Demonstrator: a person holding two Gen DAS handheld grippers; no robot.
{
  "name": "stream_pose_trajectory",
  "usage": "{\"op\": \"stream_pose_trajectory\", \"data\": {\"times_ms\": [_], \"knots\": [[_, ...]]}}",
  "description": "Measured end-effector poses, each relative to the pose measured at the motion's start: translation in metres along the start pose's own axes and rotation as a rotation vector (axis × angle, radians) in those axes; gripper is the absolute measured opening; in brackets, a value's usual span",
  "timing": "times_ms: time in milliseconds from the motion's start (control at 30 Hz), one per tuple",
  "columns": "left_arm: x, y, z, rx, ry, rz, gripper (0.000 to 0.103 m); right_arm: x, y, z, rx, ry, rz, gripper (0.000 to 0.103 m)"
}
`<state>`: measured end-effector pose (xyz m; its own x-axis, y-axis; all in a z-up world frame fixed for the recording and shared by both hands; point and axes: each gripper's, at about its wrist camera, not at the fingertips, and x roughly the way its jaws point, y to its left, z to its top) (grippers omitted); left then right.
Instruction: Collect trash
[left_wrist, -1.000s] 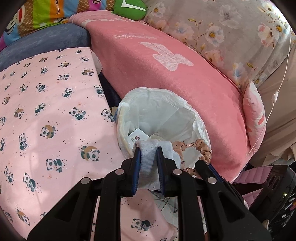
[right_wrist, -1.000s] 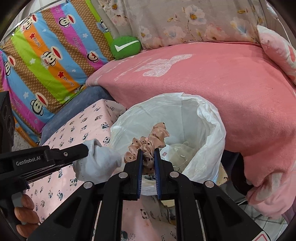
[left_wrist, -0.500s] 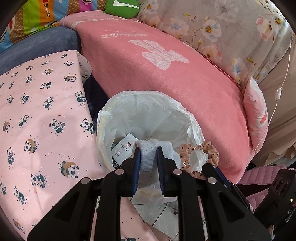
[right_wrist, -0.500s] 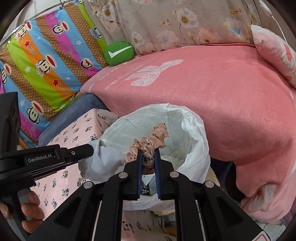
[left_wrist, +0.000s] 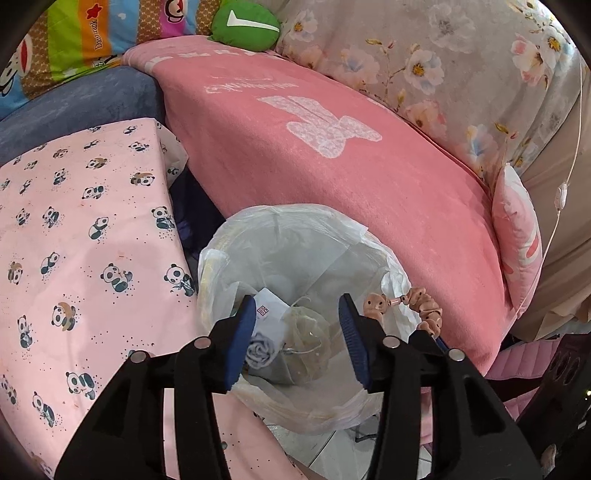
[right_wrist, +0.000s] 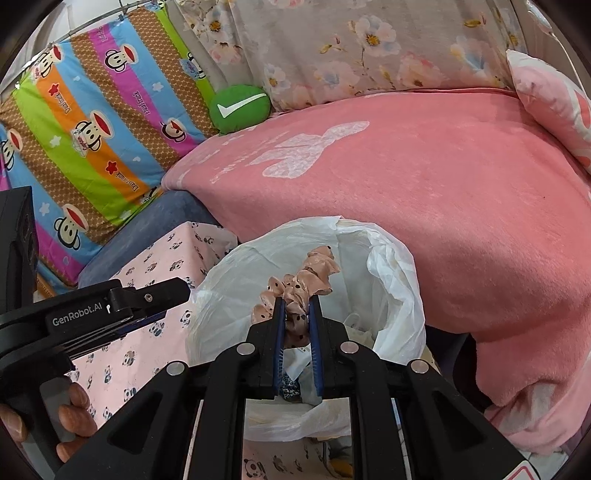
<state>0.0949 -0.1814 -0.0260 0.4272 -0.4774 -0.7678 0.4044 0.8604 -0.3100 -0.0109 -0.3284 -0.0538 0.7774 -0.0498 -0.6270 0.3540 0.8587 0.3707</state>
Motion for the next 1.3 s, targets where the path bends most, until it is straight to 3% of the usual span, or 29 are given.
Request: {"op": "stream_pose_trajectory", "data": {"times_ms": [267, 433, 533, 800, 933, 1033, 1233, 1300], "knots": [[-0.010, 0.012, -0.003, 0.020, -0.042, 0.078, 0.055, 0.005, 0.015, 0.004, -0.023, -0.008, 0.020, 0.020], [-0.016, 0.018, -0.008, 0.036, -0.058, 0.127, 0.057, 0.007, 0.024, 0.006, -0.041, -0.015, 0.021, 0.033], [-0.019, 0.024, -0.012, 0.032, -0.070, 0.159, 0.065, 0.008, 0.030, 0.006, -0.062, -0.011, 0.014, 0.036], [-0.031, 0.040, -0.022, 0.027, -0.087, 0.212, 0.068, 0.002, 0.043, 0.004, -0.112, 0.009, -0.009, 0.045], [-0.038, 0.047, -0.027, 0.026, -0.097, 0.252, 0.070, -0.004, 0.048, 0.002, -0.136, 0.020, -0.039, 0.062], [-0.044, 0.053, -0.033, 0.027, -0.100, 0.290, 0.077, -0.009, 0.052, -0.001, -0.156, 0.036, -0.068, 0.071], [-0.052, 0.057, -0.048, 0.058, -0.097, 0.364, 0.083, -0.017, 0.062, -0.012, -0.212, 0.069, -0.139, 0.084], [-0.054, 0.059, -0.052, 0.064, -0.096, 0.382, 0.087, -0.020, 0.064, -0.017, -0.230, 0.074, -0.158, 0.084]]}}
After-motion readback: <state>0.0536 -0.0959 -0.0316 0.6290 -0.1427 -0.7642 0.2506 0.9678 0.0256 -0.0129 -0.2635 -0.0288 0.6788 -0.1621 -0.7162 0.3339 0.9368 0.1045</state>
